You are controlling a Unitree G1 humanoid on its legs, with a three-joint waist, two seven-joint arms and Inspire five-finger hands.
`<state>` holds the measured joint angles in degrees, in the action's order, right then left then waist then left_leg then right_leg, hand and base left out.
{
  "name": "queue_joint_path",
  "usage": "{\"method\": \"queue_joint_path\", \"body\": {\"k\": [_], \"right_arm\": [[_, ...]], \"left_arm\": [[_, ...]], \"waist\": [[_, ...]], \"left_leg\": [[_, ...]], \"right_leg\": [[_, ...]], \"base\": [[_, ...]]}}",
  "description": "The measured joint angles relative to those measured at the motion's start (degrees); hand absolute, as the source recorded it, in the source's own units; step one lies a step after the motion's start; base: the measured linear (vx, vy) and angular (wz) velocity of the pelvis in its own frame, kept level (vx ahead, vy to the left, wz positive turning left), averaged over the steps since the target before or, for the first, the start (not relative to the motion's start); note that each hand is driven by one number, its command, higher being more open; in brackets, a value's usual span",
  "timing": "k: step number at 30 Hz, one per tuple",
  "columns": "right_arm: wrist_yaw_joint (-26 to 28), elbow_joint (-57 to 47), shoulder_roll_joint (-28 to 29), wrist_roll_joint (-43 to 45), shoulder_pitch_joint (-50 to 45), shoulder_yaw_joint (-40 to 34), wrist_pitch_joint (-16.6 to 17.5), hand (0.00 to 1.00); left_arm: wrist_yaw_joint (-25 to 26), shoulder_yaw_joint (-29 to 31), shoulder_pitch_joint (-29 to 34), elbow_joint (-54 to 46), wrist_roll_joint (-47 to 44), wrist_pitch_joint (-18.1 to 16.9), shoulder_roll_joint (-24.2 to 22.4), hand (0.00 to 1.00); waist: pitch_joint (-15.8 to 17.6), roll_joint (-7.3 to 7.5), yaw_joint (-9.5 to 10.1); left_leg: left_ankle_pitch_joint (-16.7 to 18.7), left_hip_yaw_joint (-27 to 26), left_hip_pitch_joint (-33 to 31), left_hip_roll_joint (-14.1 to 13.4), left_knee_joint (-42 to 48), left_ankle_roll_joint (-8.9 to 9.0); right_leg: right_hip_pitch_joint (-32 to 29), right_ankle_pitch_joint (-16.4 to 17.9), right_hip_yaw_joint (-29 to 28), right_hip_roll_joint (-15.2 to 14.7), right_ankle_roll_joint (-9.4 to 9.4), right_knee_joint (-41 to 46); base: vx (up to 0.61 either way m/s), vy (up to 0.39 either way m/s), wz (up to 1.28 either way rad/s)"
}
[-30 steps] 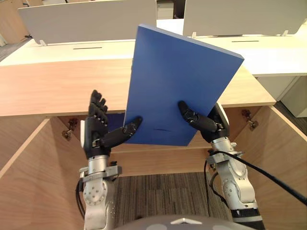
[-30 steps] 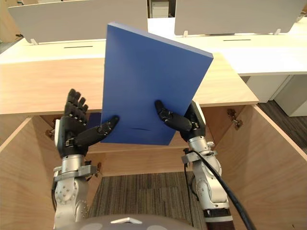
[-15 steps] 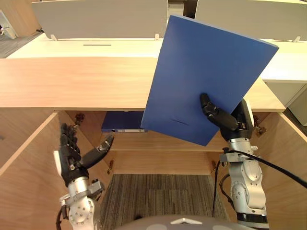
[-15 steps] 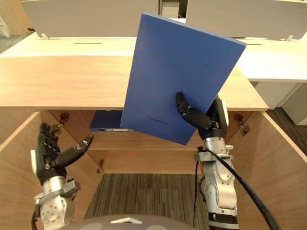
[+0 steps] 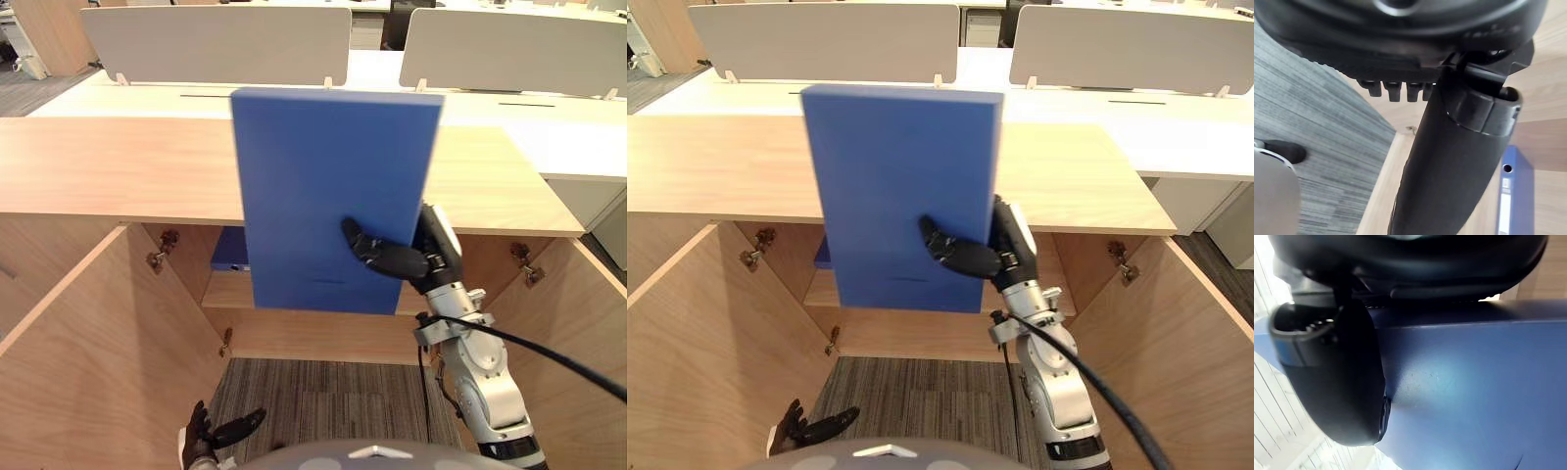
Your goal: Walk over to the cabinet, pick up the folder, carry it to the office cabinet, place the folder inside the office cabinet, then close the office cabinet door
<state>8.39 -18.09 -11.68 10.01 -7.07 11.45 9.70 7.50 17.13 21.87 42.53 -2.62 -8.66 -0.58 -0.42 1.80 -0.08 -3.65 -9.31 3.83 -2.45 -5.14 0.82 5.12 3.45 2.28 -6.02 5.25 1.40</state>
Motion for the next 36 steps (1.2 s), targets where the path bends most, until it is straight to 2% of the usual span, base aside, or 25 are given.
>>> {"method": "queue_joint_path", "body": {"k": [6,7,8,11,12,14,15,19,21,22,24,27,32,36], "right_arm": [[-0.4,0.1,-2.8,-5.3,0.3,3.1,0.4,0.00],[-0.4,0.4,-3.5,-6.1,0.6,4.1,0.7,0.00],[-0.8,1.7,-4.4,-6.4,1.2,5.4,1.7,0.00],[-1.0,4.9,-5.7,-10.3,3.7,8.3,1.8,0.00],[-1.1,6.8,-6.3,-11.3,6.2,9.5,1.8,0.00],[-1.2,8.5,-6.5,-12.8,9.0,10.2,1.8,0.00],[-1.4,10.1,-6.8,-13.3,11.3,10.2,1.8,0.00],[-3.0,14.1,-8.0,-15.1,15.3,10.1,1.7,0.00],[-4.4,15.3,-8.7,-16.7,16.9,9.7,1.7,0.00],[-4.9,15.6,-8.7,-17.0,17.1,9.6,1.6,0.00],[-6.1,16.3,-8.6,-17.9,17.3,8.8,0.8,0.00],[-7.0,16.1,-8.2,-19.1,17.6,8.3,0.4,0.00],[-8.8,12.6,-5.6,-18.3,17.8,5.5,0.1,0.00],[-10.4,12.3,-3.4,-10.0,21.2,2.1,0.1,0.00]], "left_arm": [[-0.2,-0.9,-1.1,6.5,1.1,0.1,2.8,1.00],[-0.5,-1.1,-1.4,7.9,1.1,0.1,3.4,1.00],[-0.6,-1.1,-2.4,9.6,1.1,0.1,3.8,1.00],[-0.6,-2.5,-3.7,10.5,1.1,0.0,4.7,1.00],[-0.7,-3.1,-5.8,10.5,1.1,0.0,5.1,1.00],[-0.7,-4.2,-8.2,10.5,1.0,-0.1,5.7,1.00],[-0.8,-5.0,-10.5,10.4,1.0,-0.2,5.9,1.00],[-0.5,-6.2,-15.4,10.1,1.0,-0.9,5.8,1.00],[-0.6,-7.3,-18.2,8.8,1.0,-1.3,6.0,1.00],[-0.6,-7.4,-19.1,8.8,1.0,-1.2,5.9,1.00],[-0.6,-8.3,-21.9,7.3,0.9,-1.3,5.9,1.00],[-0.6,-9.2,-23.5,3.7,0.9,-1.3,5.8,1.00],[-0.6,-9.4,-25.9,-1.3,0.7,-1.3,4.6,1.00],[-0.9,-9.2,-28.2,-4.3,0.6,-1.3,4.7,1.00]], "waist": [[0.6,0.04,-0.10],[1.0,-0.45,-0.36],[1.4,-0.24,-0.36],[2.6,-0.32,-0.25],[4.9,0.01,-0.14],[7.4,-0.34,-0.11],[10.1,-1.00,-0.11],[15.4,-3.27,-0.18],[18.7,-3.68,-0.39],[19.1,-3.72,-0.43],[21.7,-3.65,-0.38],[23.1,-3.81,-0.20],[24.7,-4.01,0.49],[25.8,-3.72,1.60]], "left_leg": [[0.3,-1.0,-0.1,-0.2,-0.2,0.43],[0.3,-1.1,-0.6,-0.1,-0.2,0.42],[0.3,-1.1,-1.0,-0.1,-0.2,0.42],[0.1,-1.5,-3.2,-0.2,0.1,0.62],[0.1,-1.6,-5.0,-0.3,1.3,0.36],[1.0,-1.7,-9.1,-0.5,5.0,-0.18],[2.2,-1.7,-12.5,-1.0,8.9,-0.72],[5.5,-1.4,-21.2,-2.6,18.3,-1.38],[6.8,-1.3,-26.9,-3.2,23.0,-1.64],[7.0,-1.3,-28.4,-3.3,24.0,-1.73],[8.3,-1.0,-33.0,-3.7,28.9,-1.87],[11.2,-0.6,-39.6,-4.6,36.0,-1.29],[13.1,0.5,-48.9,-6.5,43.8,-0.99],[14.1,1.6,-55.3,-8.0,49.4,-1.21]], "right_leg": [[-0.6,-0.1,-1.0,0.1,-0.18,-0.2],[-1.0,-0.2,-1.1,0.2,-0.24,-0.4],[-1.4,-0.3,-1.1,0.2,-0.24,-0.6],[-4.0,-0.8,-1.5,0.3,-0.38,-0.4],[-5.6,-1.1,-1.8,0.3,-0.39,0.5],[-8.9,-1.2,-2.1,0.2,-0.41,2.0],[-11.3,-1.3,-2.3,0.2,-0.39,3.6],[-18.1,-1.2,-2.5,0.8,-0.42,8.4],[-24.3,0.0,-2.4,0.9,-0.55,13.8],[-26.2,0.5,-2.4,0.9,-0.55,15.4],[-31.6,3.3,-2.3,0.3,-0.61,22.2],[-38.7,6.4,-2.3,0.0,-0.72,30.4],[-48.0,8.7,-1.9,0.5,-1.49,38.4],[-54.0,10.1,-1.4,1.3,-1.91,43.9]], "base": [[-0.03,0.005,-0.08],[-0.02,0.005,-0.06],[-0.02,0.006,-0.03],[0.00,0.003,-0.05],[-0.01,0.001,-0.08],[-0.07,0.005,-0.06],[-0.09,0.009,-0.05],[-0.09,0.030,-0.12],[-0.11,0.013,-0.13],[-0.12,-0.002,-0.02],[-0.14,-0.031,0.06],[-0.17,-0.053,0.03],[-0.15,-0.032,-0.03],[-0.08,-0.040,-0.03]]}}
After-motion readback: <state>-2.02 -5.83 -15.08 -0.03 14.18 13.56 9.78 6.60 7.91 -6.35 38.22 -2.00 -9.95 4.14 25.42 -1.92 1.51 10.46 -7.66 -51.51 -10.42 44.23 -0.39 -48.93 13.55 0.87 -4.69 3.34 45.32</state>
